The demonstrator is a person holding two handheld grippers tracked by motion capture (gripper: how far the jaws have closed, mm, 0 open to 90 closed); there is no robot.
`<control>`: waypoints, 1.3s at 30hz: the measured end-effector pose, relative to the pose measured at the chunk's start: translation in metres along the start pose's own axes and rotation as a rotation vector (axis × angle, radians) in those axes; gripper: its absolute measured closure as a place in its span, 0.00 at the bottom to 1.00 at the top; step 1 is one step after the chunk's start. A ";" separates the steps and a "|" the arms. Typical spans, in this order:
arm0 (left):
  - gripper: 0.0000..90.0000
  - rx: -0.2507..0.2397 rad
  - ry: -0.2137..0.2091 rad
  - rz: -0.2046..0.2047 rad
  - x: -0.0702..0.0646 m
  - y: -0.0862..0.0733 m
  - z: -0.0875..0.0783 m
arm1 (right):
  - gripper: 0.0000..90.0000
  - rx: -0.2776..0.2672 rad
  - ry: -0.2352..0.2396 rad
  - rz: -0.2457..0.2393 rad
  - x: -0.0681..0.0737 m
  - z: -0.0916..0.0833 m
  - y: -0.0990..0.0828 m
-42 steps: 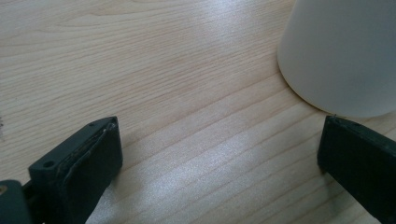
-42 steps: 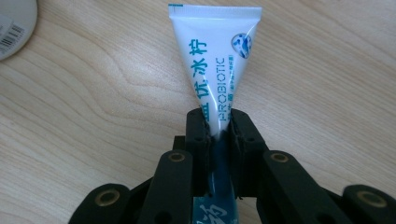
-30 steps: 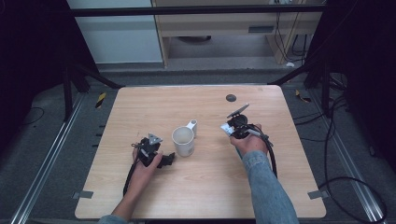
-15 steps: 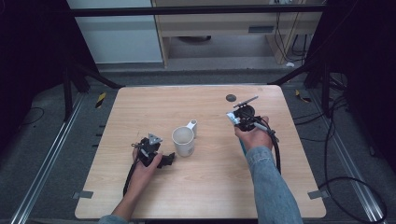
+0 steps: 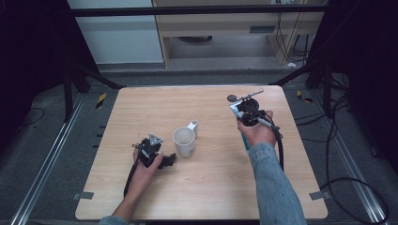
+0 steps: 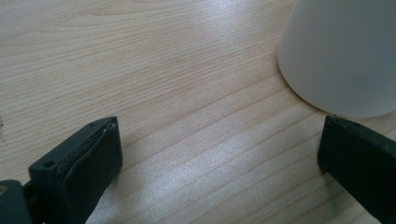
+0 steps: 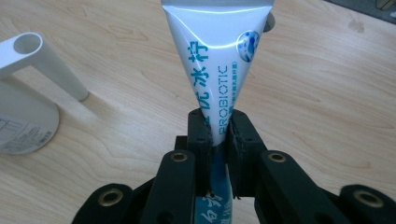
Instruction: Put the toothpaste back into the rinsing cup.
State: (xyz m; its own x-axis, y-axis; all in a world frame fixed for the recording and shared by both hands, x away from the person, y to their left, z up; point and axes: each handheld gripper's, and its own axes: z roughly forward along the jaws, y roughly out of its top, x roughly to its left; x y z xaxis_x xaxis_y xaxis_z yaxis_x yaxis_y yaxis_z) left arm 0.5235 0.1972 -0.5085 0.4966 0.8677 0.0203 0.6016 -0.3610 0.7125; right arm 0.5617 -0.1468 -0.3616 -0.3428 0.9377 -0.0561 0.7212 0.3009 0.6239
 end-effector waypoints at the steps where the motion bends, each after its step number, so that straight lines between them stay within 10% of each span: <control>1: 0.00 0.000 0.000 0.000 0.000 0.000 0.000 | 0.90 -0.007 -0.004 0.004 0.000 0.000 0.000; 39: 0.00 0.000 0.000 0.000 0.000 0.000 0.000 | 0.90 -0.319 0.014 0.060 0.027 -0.010 0.016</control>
State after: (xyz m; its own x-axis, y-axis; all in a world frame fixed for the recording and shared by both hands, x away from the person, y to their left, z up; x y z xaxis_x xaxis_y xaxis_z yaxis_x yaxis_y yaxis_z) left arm 0.5236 0.1972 -0.5085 0.4966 0.8678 0.0202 0.6017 -0.3609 0.7125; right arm 0.5579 -0.1180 -0.3450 -0.3157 0.9489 -0.0023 0.5163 0.1738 0.8386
